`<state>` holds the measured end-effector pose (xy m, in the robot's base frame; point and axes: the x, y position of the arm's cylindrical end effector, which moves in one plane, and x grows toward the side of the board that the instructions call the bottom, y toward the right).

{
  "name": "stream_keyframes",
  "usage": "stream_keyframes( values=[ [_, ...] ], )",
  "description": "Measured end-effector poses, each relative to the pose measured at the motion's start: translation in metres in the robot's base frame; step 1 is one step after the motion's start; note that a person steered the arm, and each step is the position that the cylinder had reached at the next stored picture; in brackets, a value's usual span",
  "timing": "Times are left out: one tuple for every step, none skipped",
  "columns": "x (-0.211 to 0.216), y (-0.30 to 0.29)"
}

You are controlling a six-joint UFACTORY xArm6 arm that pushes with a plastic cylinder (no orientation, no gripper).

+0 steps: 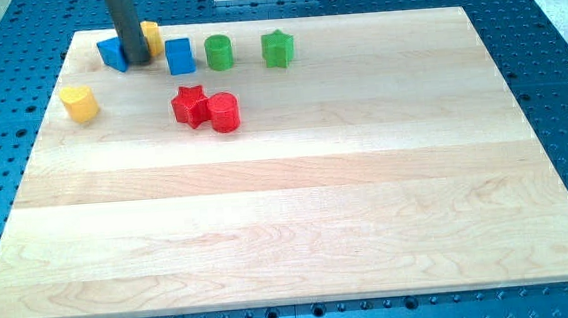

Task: Move the blue triangle diagonal to the heart

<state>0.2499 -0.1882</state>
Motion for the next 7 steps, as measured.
stream_keyframes(
  values=[
    [0.001,-0.026],
    [-0.01,-0.039],
    [-0.028,-0.042],
    [-0.032,-0.029],
    [-0.019,0.044],
    [-0.004,0.099],
    [-0.007,0.104]
  ],
)
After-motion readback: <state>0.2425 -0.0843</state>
